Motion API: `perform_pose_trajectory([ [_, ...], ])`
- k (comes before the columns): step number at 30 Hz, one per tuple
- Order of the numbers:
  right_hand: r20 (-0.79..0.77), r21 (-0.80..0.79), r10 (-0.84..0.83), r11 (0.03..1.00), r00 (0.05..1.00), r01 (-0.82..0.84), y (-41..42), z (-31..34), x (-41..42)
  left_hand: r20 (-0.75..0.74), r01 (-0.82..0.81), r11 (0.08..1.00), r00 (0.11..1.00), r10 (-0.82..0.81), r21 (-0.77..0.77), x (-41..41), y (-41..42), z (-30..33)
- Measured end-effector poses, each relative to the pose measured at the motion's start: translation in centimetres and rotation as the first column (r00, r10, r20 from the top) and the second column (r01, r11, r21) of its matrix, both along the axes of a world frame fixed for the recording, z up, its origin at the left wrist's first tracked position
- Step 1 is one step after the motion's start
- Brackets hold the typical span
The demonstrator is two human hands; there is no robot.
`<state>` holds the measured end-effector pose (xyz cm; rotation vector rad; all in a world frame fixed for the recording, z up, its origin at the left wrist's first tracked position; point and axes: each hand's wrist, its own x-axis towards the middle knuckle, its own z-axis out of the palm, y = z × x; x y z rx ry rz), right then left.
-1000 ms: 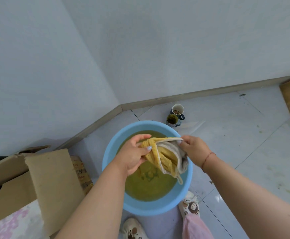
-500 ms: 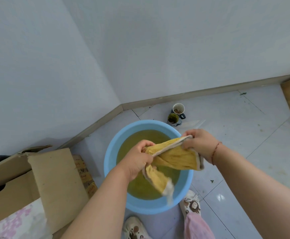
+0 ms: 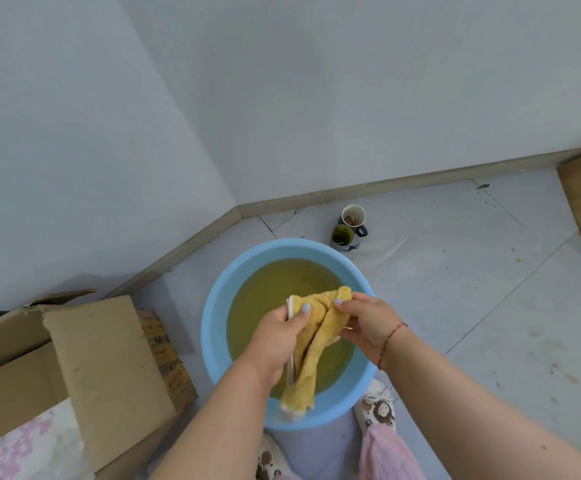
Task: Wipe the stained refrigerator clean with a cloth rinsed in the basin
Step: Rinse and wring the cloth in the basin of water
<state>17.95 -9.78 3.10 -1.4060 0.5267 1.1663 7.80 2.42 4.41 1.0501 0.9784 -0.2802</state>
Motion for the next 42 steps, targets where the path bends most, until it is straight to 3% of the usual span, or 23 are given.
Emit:
perform_pose_trajectory([
  [2,-0.037,0.027,-0.083,0.996,0.996,0.084,-0.1,-0.5,0.5,-0.010,0.050,0.991,0.999,-0.049,0.126,0.1,0.0,-0.2],
  [5,0.102,-0.078,0.193,0.979,0.976,-0.186,-0.2,-0.6,0.4,-0.046,0.212,0.922,0.977,-0.209,0.323,0.6,0.1,0.2],
  [6,0.146,-0.135,0.252,0.963,0.957,-0.233,-0.4,-0.8,0.4,-0.040,0.204,0.908,0.978,-0.204,0.366,0.8,0.2,0.1],
  [9,0.170,-0.155,0.170,0.977,0.971,-0.144,-1.4,-1.7,0.9,-0.025,0.107,0.885,0.994,-0.108,0.453,1.2,0.6,-0.3],
  [15,-0.044,-0.017,-0.091,0.996,0.995,0.090,-2.7,-1.7,2.6,-0.094,-0.195,0.918,0.966,0.240,0.345,2.2,0.8,-1.4],
  [18,-0.002,-0.011,-0.050,0.999,0.999,0.050,-3.2,-1.8,2.7,-0.066,-0.055,0.934,0.994,0.083,0.353,3.4,0.5,-1.3],
  [19,0.057,-0.015,0.038,0.999,0.998,-0.038,-3.4,-1.7,2.8,-0.051,0.008,0.948,0.999,0.009,0.319,3.9,0.7,-1.0],
  [21,0.254,-0.204,0.395,0.914,0.883,-0.351,-4.1,-1.7,3.4,-0.030,0.181,0.938,0.983,-0.180,0.297,5.3,1.2,-1.2],
  [23,0.389,-0.485,0.623,0.765,0.678,-0.424,-4.5,-1.8,4.6,-0.086,0.400,0.804,0.910,-0.406,0.440,7.4,1.6,-1.1],
  [25,0.576,-0.647,0.636,0.739,0.513,-0.189,-4.6,-1.4,6.3,-0.136,0.481,0.613,0.842,-0.522,0.627,10.0,1.7,-0.7],
  [27,0.737,-0.672,0.642,0.730,0.211,0.125,-4.9,-1.7,8.3,-0.125,0.437,0.432,0.803,-0.583,0.789,12.8,1.9,-0.8],
  [28,0.761,-0.642,0.646,0.735,0.064,0.220,-5.1,-1.9,9.2,-0.109,0.394,0.352,0.783,-0.613,0.849,14.0,2.0,-1.0],
  [30,0.758,-0.603,0.643,0.755,-0.110,0.260,-5.2,-2.6,10.4,-0.086,0.323,0.250,0.751,-0.654,0.913,15.9,2.3,-1.6],
  [33,0.734,-0.625,0.658,0.751,-0.167,0.213,-5.4,-4.6,10.9,-0.075,0.286,0.219,0.749,-0.658,0.933,16.7,2.3,-4.2],
  [36,0.668,-0.735,0.730,0.678,-0.145,0.026,-5.7,-8.6,8.6,-0.189,0.398,0.175,0.721,-0.666,0.901,14.9,1.8,-8.4],
  [40,0.345,-0.892,0.923,0.266,-0.169,-0.366,-5.3,-12.4,4.6,-0.414,0.653,0.128,0.607,-0.678,0.747,11.1,1.4,-13.0],
  [42,0.293,-0.865,0.954,0.238,-0.060,-0.442,-5.7,-13.0,3.9,-0.430,0.676,0.167,0.619,-0.657,0.718,10.4,1.3,-14.0],
])
